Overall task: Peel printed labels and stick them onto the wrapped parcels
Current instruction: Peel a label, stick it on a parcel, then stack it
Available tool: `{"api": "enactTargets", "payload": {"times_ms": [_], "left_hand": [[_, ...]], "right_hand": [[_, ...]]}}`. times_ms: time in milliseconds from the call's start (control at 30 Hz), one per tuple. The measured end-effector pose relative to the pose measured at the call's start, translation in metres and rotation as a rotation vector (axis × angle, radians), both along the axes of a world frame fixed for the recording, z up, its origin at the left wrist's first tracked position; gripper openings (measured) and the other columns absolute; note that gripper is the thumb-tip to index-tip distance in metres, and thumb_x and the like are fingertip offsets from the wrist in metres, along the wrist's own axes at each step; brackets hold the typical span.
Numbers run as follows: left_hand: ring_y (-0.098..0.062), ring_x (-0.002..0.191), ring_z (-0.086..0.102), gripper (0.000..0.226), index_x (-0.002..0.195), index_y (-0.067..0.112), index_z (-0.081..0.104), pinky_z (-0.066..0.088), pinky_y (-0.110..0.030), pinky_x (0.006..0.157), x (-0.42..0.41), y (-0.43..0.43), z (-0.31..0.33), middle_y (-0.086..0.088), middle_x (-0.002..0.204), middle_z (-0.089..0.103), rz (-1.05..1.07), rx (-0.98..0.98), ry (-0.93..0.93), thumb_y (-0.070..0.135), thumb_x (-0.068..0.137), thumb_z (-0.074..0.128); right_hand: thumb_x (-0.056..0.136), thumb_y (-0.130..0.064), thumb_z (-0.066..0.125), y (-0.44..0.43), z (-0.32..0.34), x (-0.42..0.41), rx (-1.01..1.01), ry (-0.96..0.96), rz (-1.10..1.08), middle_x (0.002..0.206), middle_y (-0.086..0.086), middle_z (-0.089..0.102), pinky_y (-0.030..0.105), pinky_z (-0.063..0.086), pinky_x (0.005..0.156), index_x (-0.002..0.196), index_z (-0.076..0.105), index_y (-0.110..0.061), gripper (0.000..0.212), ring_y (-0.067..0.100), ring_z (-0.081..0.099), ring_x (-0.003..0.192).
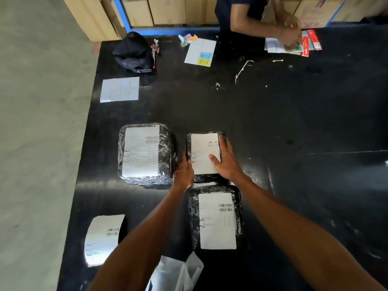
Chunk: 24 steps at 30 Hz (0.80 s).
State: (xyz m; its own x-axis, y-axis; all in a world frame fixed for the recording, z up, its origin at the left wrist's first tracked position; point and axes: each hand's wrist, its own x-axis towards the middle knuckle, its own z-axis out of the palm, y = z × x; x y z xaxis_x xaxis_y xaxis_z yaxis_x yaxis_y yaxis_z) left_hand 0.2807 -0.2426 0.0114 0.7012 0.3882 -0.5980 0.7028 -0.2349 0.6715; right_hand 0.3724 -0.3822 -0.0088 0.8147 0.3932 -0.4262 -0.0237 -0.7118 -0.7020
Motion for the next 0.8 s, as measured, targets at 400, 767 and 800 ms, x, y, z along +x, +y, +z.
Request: {"api": "enactTargets", "payload": {"times_ms": [400, 767, 800], "left_hand": [[-0.035, 0.147, 0.031, 0.055, 0.159, 0.008, 0.005, 0.022, -0.039, 0.121, -0.007, 0.008, 0.021, -0.018, 0.162, 0.026, -0.166, 0.026, 0.069, 0.015, 0.109, 0.025], [-0.021, 0.136, 0.049, 0.041, 0.146, 0.016, 0.049, 0.037, -0.038, 0.116, -0.07, 0.045, 0.103, -0.002, 0.149, 0.052, -0.599, 0.052, 0.021, 0.019, 0.106, 0.045], [-0.019, 0.131, 0.053, 0.038, 0.142, 0.016, 0.054, 0.038, -0.038, 0.115, -0.08, 0.054, 0.11, -0.002, 0.144, 0.056, -0.638, 0.066, 0.014, 0.015, 0.105, 0.047]], "right_hand": [[0.104, -0.038, 0.055, -0.009, 0.017, 0.004, -0.114, 0.067, 0.077, 0.169, 0.009, -0.02, 0.05, 0.015, 0.125, 0.163, -0.007, -0.029, 0.086, 0.033, 0.005, 0.158], [0.105, -0.033, 0.048, 0.007, 0.083, -0.064, -0.094, -0.439, 0.127, 0.162, 0.005, 0.032, 0.062, 0.005, 0.123, 0.155, 0.033, -0.015, 0.055, 0.026, 0.027, 0.153], [0.104, -0.031, 0.05, 0.013, 0.088, -0.075, -0.074, -0.495, 0.125, 0.158, 0.005, 0.039, 0.061, 0.007, 0.123, 0.152, 0.039, -0.015, 0.051, 0.026, 0.031, 0.151]]}}
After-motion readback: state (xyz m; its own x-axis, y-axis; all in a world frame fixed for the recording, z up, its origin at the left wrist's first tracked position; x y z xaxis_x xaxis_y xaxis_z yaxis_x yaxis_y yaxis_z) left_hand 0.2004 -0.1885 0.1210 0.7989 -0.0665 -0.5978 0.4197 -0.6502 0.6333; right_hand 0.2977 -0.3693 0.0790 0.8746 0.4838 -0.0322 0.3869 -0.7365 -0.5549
